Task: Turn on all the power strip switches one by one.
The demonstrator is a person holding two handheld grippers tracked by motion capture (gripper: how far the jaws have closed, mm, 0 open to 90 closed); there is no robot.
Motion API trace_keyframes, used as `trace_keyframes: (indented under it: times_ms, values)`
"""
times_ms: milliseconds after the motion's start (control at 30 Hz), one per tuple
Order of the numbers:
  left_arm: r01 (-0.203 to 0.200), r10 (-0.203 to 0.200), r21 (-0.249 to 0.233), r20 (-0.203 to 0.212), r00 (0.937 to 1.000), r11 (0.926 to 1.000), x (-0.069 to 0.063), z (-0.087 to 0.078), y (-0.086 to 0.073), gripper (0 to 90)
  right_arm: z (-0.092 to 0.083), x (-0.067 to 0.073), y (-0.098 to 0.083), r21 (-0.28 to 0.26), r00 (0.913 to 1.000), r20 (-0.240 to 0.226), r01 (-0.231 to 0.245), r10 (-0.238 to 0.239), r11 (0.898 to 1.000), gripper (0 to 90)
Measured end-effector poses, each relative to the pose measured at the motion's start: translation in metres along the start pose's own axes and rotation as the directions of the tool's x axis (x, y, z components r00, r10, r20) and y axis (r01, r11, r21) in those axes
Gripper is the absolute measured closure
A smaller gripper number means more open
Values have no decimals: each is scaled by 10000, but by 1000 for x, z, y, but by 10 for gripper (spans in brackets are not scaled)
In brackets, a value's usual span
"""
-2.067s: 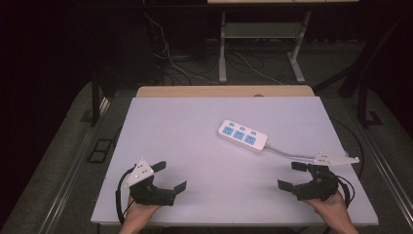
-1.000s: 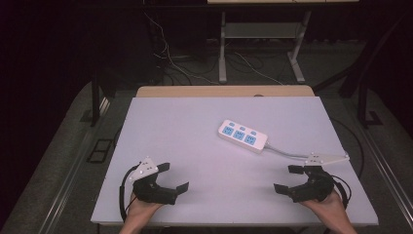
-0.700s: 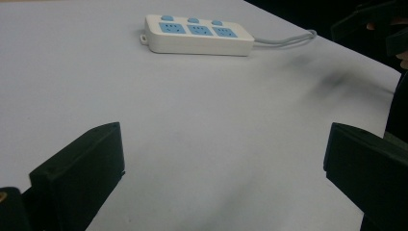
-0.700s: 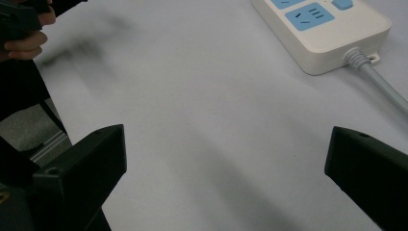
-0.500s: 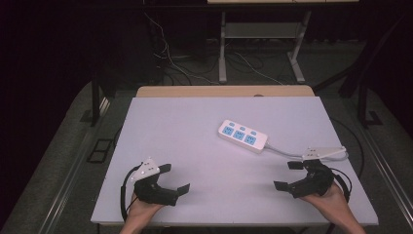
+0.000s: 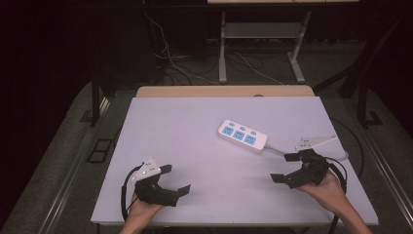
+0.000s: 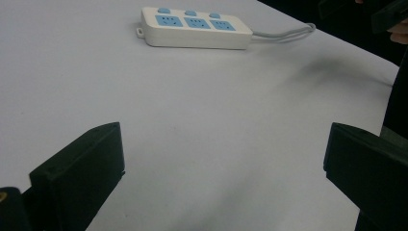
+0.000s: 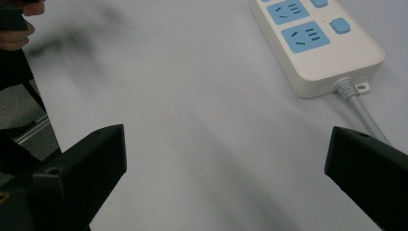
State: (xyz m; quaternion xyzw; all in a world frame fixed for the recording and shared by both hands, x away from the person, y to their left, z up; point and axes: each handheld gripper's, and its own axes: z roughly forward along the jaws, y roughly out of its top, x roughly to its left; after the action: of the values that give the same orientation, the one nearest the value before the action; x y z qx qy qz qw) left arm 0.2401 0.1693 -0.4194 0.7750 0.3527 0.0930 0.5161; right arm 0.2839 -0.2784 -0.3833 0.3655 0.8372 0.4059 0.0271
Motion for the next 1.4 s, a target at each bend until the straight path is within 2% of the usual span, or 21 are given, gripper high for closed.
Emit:
trace_keyframes:
  times_ms: [433, 800, 1400]
  values:
    - [-29, 28, -80, -8, 10000, 10000, 0, 0, -1, 0, 2, -6, 23, 339, 9996, -31, 298, -297, 9990, 8]
    - [-35, 34, -91, -42, 10000, 10000, 2, 0, -1, 0, -4, -16, 46, 358, 9991, 0, 415, -415, 9985, 8]
    - [-46, 46, -83, 13, 10000, 10000, 3, 0, -1, 0, 9, -37, 76, 1001, 9989, 111, 436, -449, 9940, 7]
